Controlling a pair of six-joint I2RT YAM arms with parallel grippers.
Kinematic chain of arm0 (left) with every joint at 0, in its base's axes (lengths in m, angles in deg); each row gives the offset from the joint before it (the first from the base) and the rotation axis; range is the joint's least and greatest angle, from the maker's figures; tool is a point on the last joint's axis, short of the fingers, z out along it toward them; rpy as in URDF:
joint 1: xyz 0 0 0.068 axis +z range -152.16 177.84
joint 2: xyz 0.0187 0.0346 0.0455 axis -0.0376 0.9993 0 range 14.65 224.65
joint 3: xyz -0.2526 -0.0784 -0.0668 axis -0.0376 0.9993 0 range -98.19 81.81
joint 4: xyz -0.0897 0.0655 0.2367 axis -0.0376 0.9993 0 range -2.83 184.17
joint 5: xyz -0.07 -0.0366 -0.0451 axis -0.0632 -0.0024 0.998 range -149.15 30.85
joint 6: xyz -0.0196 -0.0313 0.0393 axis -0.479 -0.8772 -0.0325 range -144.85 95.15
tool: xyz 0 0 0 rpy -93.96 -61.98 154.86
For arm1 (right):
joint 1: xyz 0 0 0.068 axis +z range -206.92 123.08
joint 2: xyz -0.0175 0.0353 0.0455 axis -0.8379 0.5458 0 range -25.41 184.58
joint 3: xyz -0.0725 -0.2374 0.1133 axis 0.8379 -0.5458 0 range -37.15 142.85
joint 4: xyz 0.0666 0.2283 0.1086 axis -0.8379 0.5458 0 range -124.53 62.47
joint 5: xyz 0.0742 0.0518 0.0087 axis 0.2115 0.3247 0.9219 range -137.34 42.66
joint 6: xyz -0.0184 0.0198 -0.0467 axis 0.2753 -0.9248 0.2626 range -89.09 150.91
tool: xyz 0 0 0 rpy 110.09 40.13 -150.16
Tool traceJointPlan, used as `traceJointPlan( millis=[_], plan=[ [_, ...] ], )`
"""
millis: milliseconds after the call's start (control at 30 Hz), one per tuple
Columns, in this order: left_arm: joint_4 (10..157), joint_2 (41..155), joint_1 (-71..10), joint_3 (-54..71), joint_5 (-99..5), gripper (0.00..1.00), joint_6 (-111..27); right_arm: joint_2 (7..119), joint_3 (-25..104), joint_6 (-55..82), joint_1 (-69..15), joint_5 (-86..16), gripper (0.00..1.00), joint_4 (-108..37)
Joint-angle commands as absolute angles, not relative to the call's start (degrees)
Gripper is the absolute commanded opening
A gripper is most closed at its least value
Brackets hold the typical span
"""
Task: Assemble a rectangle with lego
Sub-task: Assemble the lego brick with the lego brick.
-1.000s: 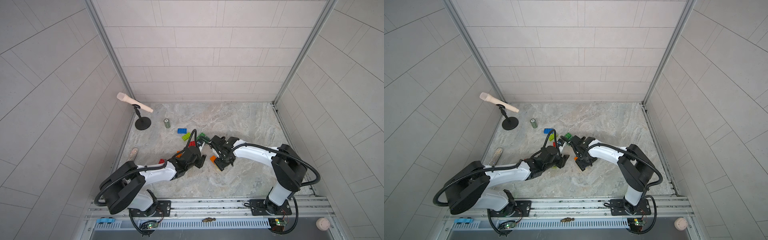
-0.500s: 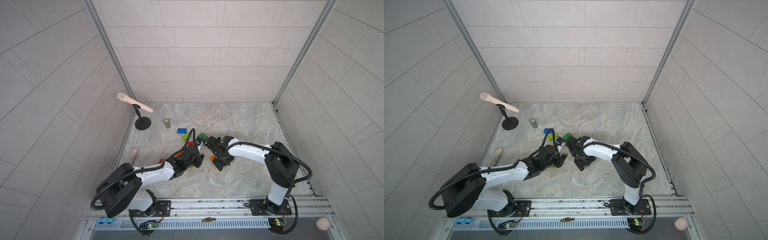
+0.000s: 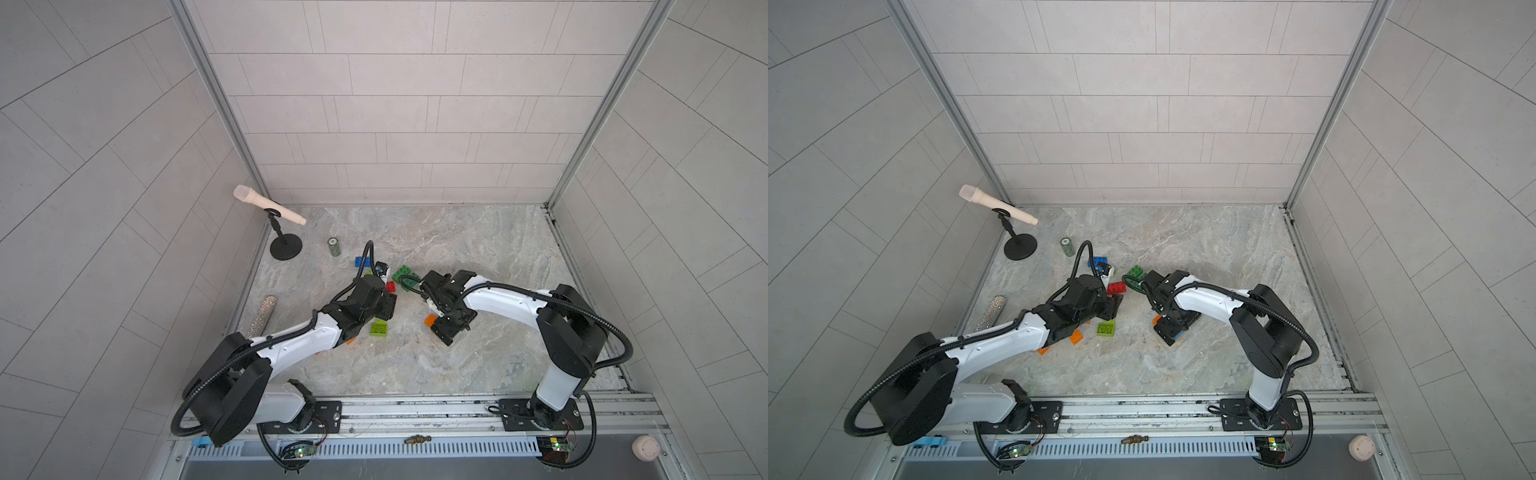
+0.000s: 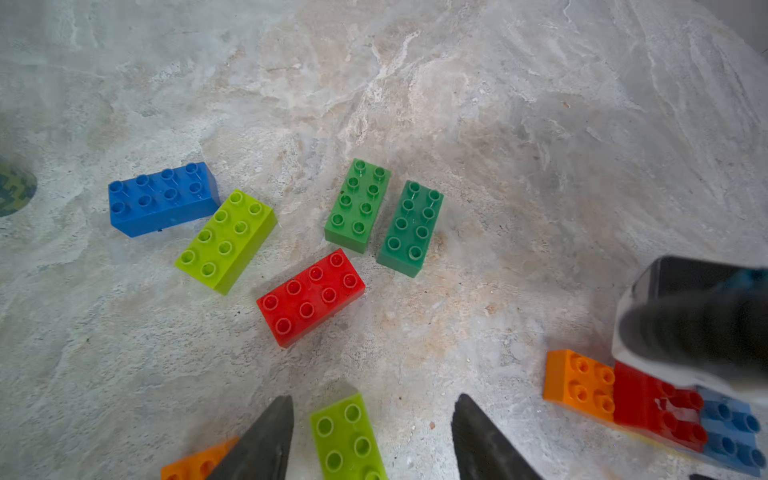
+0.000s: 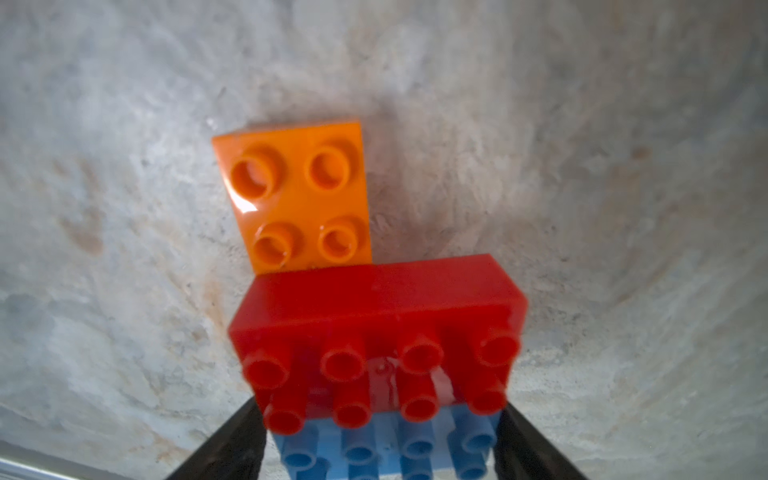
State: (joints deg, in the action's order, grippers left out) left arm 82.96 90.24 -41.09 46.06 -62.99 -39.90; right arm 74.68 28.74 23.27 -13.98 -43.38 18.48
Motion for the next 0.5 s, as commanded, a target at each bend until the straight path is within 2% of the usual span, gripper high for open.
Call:
traceJointPlan(
  millis=[0,133,267,467],
  plan=[
    [86.22,89.36,-40.41,44.39,-62.76,0.66,-40.37,73.36,30.44,24.63,-14.11,-42.24,0.95,21.65],
    [87.65,88.03,-38.84,43.89,-63.01,0.66,-40.96,69.25,33.46,24.2,-14.91,-40.91,0.96,24.48],
    [89.51,84.36,-35.21,43.97,-62.39,0.66,-43.72,67.22,37.91,23.14,-18.27,-38.27,0.89,24.02],
    [81.37,82.91,-34.79,48.4,-56.91,0.66,-45.62,78.58,46.98,24.3,-20.24,-43.16,0.8,16.35]
  ],
)
